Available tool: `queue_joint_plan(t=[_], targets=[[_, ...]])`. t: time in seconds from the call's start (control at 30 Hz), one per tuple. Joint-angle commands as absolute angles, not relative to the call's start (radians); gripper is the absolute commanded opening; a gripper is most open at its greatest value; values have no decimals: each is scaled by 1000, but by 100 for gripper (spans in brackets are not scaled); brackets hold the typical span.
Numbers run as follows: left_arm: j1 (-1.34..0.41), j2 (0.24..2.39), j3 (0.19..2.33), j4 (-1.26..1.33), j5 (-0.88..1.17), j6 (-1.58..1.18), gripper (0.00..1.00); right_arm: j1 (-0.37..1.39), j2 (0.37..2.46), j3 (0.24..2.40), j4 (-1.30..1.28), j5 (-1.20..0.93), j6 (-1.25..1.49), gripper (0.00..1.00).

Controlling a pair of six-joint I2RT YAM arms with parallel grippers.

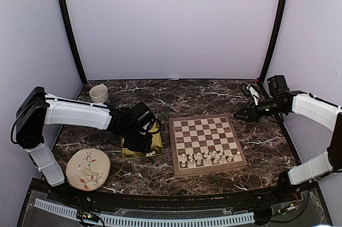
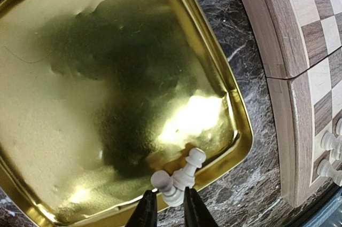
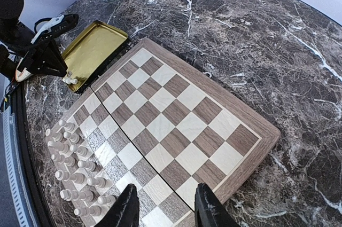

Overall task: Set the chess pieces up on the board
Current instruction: Pick up the pawn from the storage box.

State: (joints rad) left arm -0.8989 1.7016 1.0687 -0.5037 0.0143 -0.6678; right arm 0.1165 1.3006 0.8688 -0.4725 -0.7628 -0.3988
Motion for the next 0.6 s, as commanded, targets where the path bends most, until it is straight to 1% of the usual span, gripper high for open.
queue_joint_plan(t=[0.0,0.2,0.33,0.43,0.57], targets=[[-891,1724,1099,-499,40,-664,19,111,1300,873,-479,-773,-419,36],[-891,1764,1121,-541,28,-645,16,110,1313,879,-492,-776,-431,36],[-891,1767,1130,-591,16,-629,16,111,1317,882,-497,-779,-436,36],[-891,1764,1135,-619,16,-617,19,111,1318,884,-499,-782,-439,36],[-891,1765,1137,-639,39,-599,20,111,1321,886,-503,-782,-441,36]])
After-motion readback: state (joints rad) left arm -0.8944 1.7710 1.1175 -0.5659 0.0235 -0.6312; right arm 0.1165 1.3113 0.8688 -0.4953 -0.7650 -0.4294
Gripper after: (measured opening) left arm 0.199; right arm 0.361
